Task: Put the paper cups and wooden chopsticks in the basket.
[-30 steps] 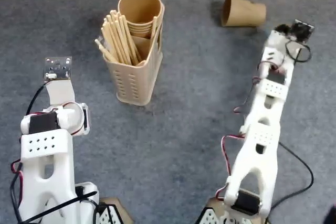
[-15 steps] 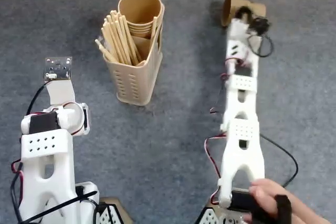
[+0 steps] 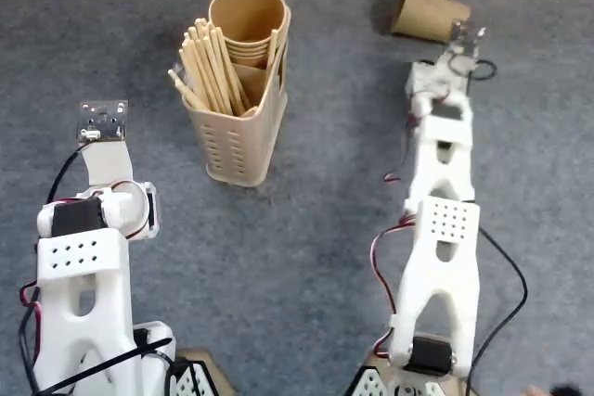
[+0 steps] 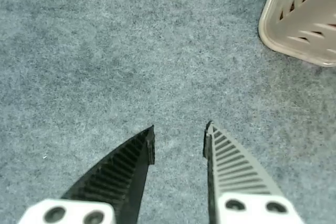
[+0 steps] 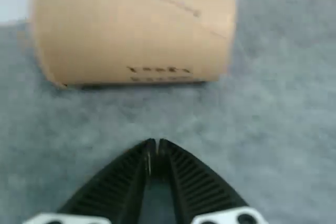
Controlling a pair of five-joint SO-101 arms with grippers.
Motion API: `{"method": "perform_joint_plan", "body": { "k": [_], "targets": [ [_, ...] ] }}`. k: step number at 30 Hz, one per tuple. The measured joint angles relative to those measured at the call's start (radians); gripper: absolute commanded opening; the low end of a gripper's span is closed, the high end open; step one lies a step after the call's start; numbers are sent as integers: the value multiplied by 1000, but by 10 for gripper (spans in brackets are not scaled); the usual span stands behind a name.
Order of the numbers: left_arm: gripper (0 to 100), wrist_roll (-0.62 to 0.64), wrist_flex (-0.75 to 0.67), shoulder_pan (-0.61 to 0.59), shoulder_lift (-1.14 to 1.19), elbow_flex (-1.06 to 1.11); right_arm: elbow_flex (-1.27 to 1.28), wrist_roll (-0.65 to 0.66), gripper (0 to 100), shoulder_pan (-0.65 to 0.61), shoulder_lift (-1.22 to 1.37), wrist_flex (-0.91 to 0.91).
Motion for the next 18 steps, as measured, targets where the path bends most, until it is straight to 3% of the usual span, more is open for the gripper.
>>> {"method": "perform_joint_plan", "body": {
  "k": [6,10,18],
  "targets": [
    [181,0,0,0,0,0,-341,0,13,8,-123,698],
    [181,0,0,0,-6,-71,-423,0,5,-46,-318,1145],
    [181,-58,0,170,-304,-86,-368,-61,5,44,-707,1229]
  ]
}}
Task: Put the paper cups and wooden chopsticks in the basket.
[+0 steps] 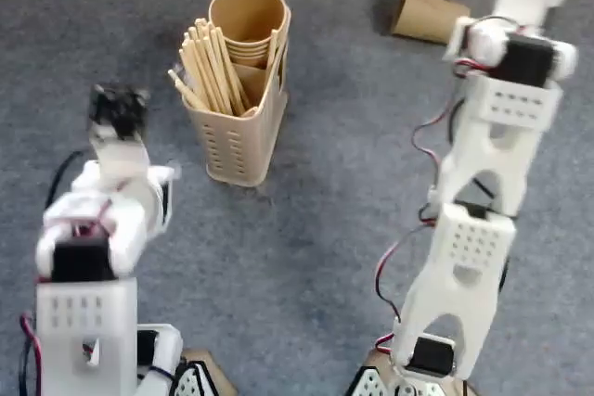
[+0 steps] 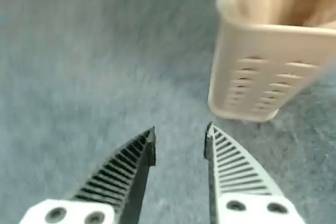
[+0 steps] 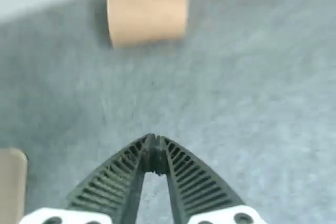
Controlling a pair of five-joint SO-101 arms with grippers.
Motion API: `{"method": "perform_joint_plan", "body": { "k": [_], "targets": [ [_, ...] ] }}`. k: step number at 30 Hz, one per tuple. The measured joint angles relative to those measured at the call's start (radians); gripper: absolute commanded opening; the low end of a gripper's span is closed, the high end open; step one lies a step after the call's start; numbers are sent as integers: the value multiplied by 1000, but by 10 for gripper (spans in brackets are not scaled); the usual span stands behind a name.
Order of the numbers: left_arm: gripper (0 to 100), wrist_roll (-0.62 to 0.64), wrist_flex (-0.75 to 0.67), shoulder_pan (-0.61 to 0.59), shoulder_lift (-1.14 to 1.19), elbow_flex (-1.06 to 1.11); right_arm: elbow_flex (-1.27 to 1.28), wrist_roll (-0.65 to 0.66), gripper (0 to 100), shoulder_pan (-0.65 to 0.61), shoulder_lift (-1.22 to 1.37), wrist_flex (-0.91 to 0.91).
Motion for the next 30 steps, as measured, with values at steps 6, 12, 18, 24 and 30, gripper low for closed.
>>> {"method": "perform_joint_plan", "body": {
  "k": [6,12,18,24,30],
  "targets": [
    [184,-77,-9,11,-367,272,537,54,5,8,-396,2],
    [184,-80,-31,11,-698,569,1401,117,5,-9,-930,-112],
    [185,-80,-49,55,-718,766,2275,103,5,-38,-1410,-588],
    [185,-80,-91,87,-727,850,2978,77,5,-68,-1857,-942],
    [184,-80,-89,86,-727,853,3241,74,5,-69,-2257,-996]
  ]
}}
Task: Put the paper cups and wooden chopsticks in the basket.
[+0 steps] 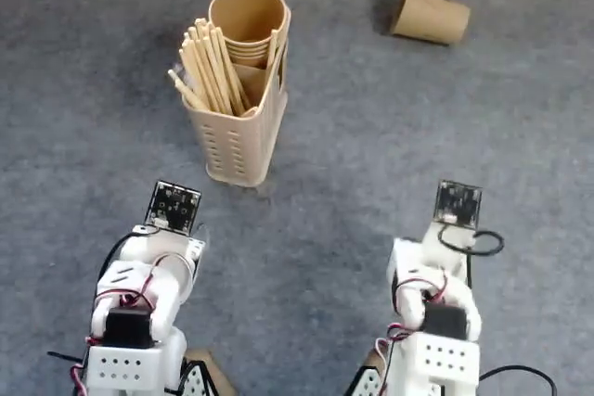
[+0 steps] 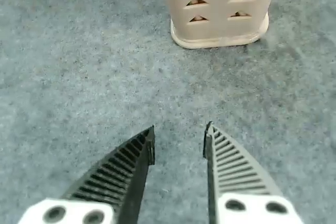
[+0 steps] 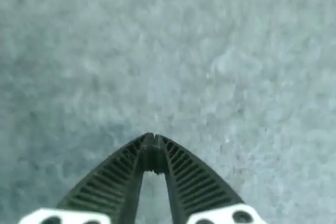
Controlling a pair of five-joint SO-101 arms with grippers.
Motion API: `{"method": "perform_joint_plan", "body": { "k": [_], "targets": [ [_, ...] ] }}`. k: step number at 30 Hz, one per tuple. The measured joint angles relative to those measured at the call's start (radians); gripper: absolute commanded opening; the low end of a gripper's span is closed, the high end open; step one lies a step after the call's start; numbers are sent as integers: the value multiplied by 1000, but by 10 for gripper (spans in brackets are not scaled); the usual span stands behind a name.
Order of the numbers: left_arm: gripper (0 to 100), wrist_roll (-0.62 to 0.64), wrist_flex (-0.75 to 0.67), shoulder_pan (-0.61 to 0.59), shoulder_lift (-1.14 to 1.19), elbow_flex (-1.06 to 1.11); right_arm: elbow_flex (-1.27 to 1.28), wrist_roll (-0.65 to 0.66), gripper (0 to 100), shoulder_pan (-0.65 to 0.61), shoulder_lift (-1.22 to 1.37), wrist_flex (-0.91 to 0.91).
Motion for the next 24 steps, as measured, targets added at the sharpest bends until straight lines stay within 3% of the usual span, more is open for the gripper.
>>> {"method": "perform_joint_plan", "body": {
  "k": [4,10,24],
  "targets": [
    [184,0,69,0,0,0,5,0,5,34,-203,110],
    [183,0,267,0,0,0,8,0,5,57,-192,150],
    [183,0,285,0,0,0,9,0,5,112,-146,152]
  ]
}}
